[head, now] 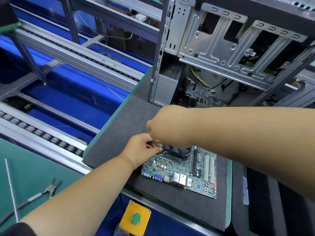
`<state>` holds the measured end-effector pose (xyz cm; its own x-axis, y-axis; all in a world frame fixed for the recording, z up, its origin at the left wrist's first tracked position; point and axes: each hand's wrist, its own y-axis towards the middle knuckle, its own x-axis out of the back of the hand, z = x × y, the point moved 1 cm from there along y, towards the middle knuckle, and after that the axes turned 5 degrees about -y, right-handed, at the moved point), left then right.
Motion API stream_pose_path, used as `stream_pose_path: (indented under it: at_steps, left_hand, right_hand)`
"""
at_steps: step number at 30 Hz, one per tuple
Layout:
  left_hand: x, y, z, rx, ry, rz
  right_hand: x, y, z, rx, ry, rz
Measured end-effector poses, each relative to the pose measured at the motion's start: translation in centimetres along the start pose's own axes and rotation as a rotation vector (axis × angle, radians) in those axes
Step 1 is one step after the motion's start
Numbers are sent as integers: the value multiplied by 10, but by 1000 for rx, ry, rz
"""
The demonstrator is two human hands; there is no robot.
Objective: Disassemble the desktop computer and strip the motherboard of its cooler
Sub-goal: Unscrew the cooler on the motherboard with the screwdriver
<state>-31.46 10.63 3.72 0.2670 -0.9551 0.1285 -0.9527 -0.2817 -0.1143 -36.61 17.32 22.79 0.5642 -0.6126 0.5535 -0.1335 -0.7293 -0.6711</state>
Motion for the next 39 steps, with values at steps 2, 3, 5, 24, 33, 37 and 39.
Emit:
stream_pose_path:
  at_steps: [2,3,5,24,33,37,39]
  left_hand:
    - [-1,-1,1,-22,11,7]
    - [-1,-1,2,-38,33,2]
    - [-1,-1,4,-81,97,-8]
    - [2,8,16,-120,166,51]
    - [1,7,12,-86,115,49]
    - [3,5,9,-29,68,91]
    - [4,4,6,-21,67,120]
  right_hand:
    - [1,0,-3,-16,8,15]
    - [3,0,-4,-40,26,38]
    - [3,1,-7,-108,77,107]
    - [-9,-10,1,-307,307,-61]
    - [-18,-19,0,-249,244,-167]
    - [-37,-38,-2,-435,436,-320]
    - [-50,-54,0,-607,706,-431]
